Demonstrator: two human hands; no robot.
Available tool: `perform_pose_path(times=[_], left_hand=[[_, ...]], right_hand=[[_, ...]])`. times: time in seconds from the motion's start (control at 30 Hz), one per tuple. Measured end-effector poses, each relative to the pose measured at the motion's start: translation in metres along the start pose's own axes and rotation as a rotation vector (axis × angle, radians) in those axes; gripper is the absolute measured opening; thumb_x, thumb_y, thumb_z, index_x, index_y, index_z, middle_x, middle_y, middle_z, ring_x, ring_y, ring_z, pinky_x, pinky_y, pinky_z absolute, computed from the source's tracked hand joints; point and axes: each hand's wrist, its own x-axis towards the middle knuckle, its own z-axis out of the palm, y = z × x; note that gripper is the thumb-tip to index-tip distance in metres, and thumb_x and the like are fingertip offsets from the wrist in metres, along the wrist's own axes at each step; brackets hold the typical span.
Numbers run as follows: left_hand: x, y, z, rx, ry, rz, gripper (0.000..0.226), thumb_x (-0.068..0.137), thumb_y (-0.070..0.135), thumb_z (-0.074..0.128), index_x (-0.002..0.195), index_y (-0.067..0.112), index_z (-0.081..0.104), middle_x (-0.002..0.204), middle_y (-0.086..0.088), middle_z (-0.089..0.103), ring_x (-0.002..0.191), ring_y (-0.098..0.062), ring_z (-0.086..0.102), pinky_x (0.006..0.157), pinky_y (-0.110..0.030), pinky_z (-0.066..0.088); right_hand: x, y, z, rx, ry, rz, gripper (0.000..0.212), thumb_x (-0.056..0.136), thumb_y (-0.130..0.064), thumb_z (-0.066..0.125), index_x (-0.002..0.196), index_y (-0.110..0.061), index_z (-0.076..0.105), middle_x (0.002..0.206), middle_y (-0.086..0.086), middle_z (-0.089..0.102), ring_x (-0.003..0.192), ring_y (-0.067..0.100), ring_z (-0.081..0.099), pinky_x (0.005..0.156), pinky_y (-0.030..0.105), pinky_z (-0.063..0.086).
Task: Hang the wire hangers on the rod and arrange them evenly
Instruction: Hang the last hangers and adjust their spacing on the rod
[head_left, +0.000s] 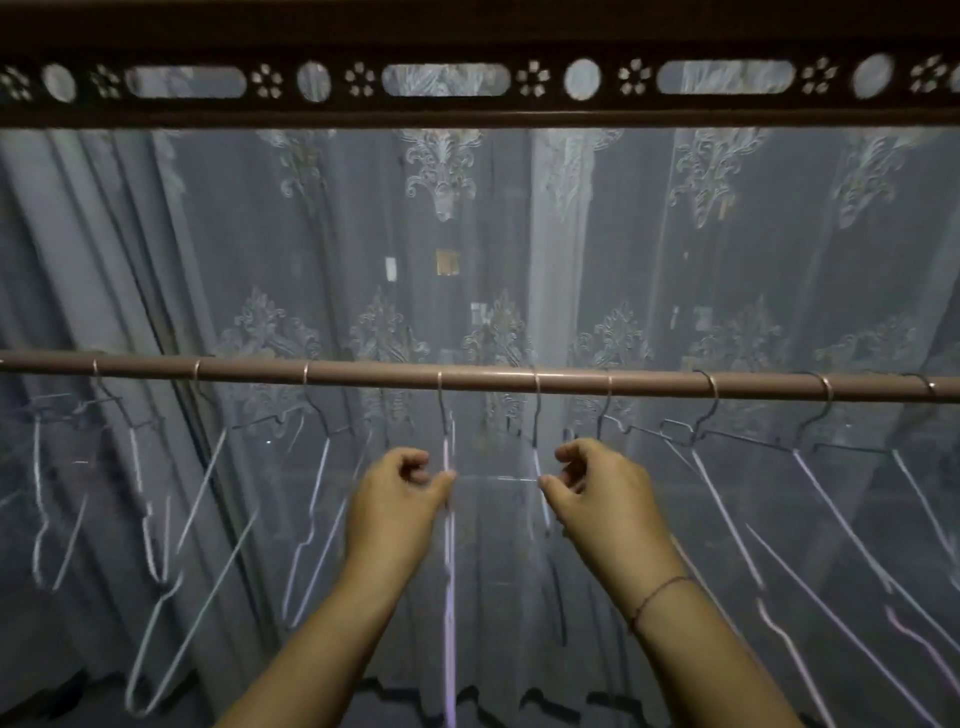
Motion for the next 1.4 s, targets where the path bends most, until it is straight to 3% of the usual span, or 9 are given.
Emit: perform_pose_path(times=[0.1, 0.2, 0.3, 0.37, 0.5, 0.7, 0.93, 1.17, 1.4], left_hand=[[0.002, -0.011, 0.001, -0.038, -0.230, -0.045, 0.022, 0.077, 0.027, 0.072, 0.091, 0.013, 0.064, 0.071, -0.002, 0.068, 0.061, -0.013, 0.062, 0.062, -0.023, 0.050], [0.002, -0.015, 0.000, -0.147, -0.382, -0.116, 0.011, 0.083, 0.016, 0.066, 0.084, 0.005, 0.068, 0.064, -0.007, 0.066, 0.036, 0.000, 0.049, 0.041, -0.010, 0.039], [0.003, -0.018, -0.007, -0.216, -0.412, -0.150, 0.011, 0.086, 0.013, 0.061, 0.083, 0.007, 0.069, 0.062, -0.004, 0.065, 0.044, -0.006, 0.049, 0.045, -0.013, 0.039], [0.005, -0.020, -0.014, -0.240, -0.406, -0.147, 0.014, 0.087, 0.013, 0.058, 0.078, 0.013, 0.068, 0.059, -0.001, 0.065, 0.050, -0.011, 0.048, 0.052, -0.020, 0.040], [0.010, -0.026, -0.023, -0.278, -0.369, -0.129, 0.018, 0.089, 0.013, 0.056, 0.075, 0.012, 0.067, 0.057, 0.000, 0.063, 0.046, -0.009, 0.044, 0.046, -0.016, 0.038], [0.017, -0.034, -0.033, -0.282, -0.322, -0.123, 0.017, 0.089, 0.013, 0.056, 0.077, 0.010, 0.068, 0.057, -0.001, 0.062, 0.045, -0.009, 0.043, 0.046, -0.017, 0.037], [0.025, -0.043, -0.037, -0.262, -0.259, -0.126, 0.014, 0.088, 0.015, 0.059, 0.085, 0.006, 0.069, 0.059, -0.002, 0.065, 0.044, -0.009, 0.045, 0.046, -0.019, 0.037], [0.023, -0.044, -0.054, -0.219, -0.204, -0.054, 0.025, 0.085, 0.021, 0.064, 0.109, 0.017, 0.059, 0.077, -0.007, 0.069, 0.058, -0.014, 0.059, 0.055, -0.021, 0.042], [0.025, -0.051, -0.093, -0.241, -0.011, 0.001, 0.021, 0.082, 0.018, 0.067, 0.102, 0.014, 0.065, 0.074, -0.004, 0.066, 0.063, -0.018, 0.063, 0.059, -0.024, 0.046]], right_hand=[[0.000, -0.005, 0.023, -0.097, 0.006, 0.112, 0.037, 0.084, -0.024, 0.060, 0.118, -0.010, 0.057, 0.107, 0.009, 0.066, 0.097, 0.027, 0.063, 0.087, 0.035, 0.051], [-0.004, -0.008, 0.037, -0.163, 0.002, 0.187, 0.030, 0.085, -0.021, 0.059, 0.111, -0.006, 0.060, 0.107, 0.013, 0.067, 0.102, 0.029, 0.060, 0.082, 0.030, 0.046], [-0.008, -0.011, 0.047, -0.183, 0.021, 0.225, 0.020, 0.084, -0.015, 0.057, 0.099, -0.003, 0.062, 0.097, 0.015, 0.069, 0.094, 0.031, 0.061, 0.077, 0.031, 0.047], [-0.009, -0.014, 0.052, -0.180, 0.045, 0.231, 0.018, 0.083, -0.010, 0.054, 0.095, -0.001, 0.064, 0.090, 0.016, 0.069, 0.088, 0.033, 0.063, 0.077, 0.035, 0.051], [-0.008, -0.024, 0.063, -0.139, 0.033, 0.195, 0.015, 0.083, -0.011, 0.054, 0.091, -0.004, 0.064, 0.083, 0.016, 0.070, 0.075, 0.035, 0.067, 0.075, 0.040, 0.055], [-0.007, -0.039, 0.074, -0.138, -0.020, 0.157, 0.017, 0.085, -0.014, 0.053, 0.097, -0.010, 0.064, 0.088, 0.014, 0.071, 0.080, 0.031, 0.068, 0.076, 0.034, 0.054], [-0.009, -0.049, 0.074, -0.109, -0.061, 0.147, 0.019, 0.086, -0.021, 0.053, 0.098, -0.009, 0.062, 0.090, 0.011, 0.069, 0.076, 0.031, 0.068, 0.073, 0.041, 0.057], [-0.018, -0.059, 0.065, -0.194, -0.032, 0.060, 0.031, 0.089, -0.025, 0.049, 0.117, -0.012, 0.055, 0.118, 0.006, 0.059, 0.104, 0.024, 0.058, 0.089, 0.035, 0.049], [-0.034, -0.090, 0.071, -0.081, 0.014, -0.108, 0.032, 0.089, -0.027, 0.052, 0.121, -0.018, 0.055, 0.126, -0.004, 0.053, 0.108, 0.016, 0.056, 0.088, 0.025, 0.044]])
